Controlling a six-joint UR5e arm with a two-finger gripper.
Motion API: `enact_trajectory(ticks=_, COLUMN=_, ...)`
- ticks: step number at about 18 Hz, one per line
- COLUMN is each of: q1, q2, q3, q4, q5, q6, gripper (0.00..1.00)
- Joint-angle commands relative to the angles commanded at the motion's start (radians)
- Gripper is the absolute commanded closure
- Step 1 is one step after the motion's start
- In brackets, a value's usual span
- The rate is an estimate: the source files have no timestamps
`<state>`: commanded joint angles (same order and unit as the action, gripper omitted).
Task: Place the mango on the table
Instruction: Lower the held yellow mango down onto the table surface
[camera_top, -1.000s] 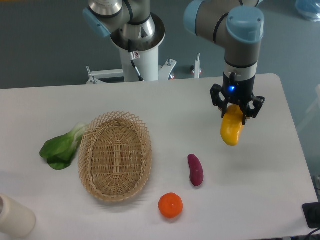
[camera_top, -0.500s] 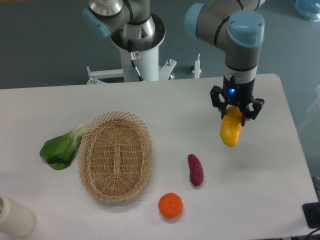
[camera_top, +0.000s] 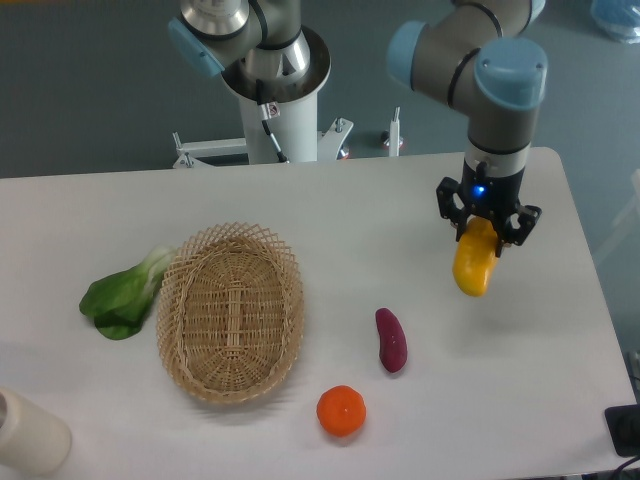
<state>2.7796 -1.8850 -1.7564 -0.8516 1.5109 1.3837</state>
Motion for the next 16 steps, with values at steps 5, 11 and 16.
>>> enact_trajectory(ticks=5, q1=0.000, q2=-0.075, q3=-0.005, q4=0.022, q5=0.008, q6=-0.023, gripper=0.47)
enact_trajectory(ticks=11, q1=-0.031, q2=-0.105, q3=-0.048, q4=0.022, q5=-0.009, q6=-0.167, gripper=0.47)
enact_trajectory(ticks=16, q1=-0.041, q2=-0.115, q3=-0.055, q4=0.020, q5=-0.009, q6=-0.181, gripper=0.47)
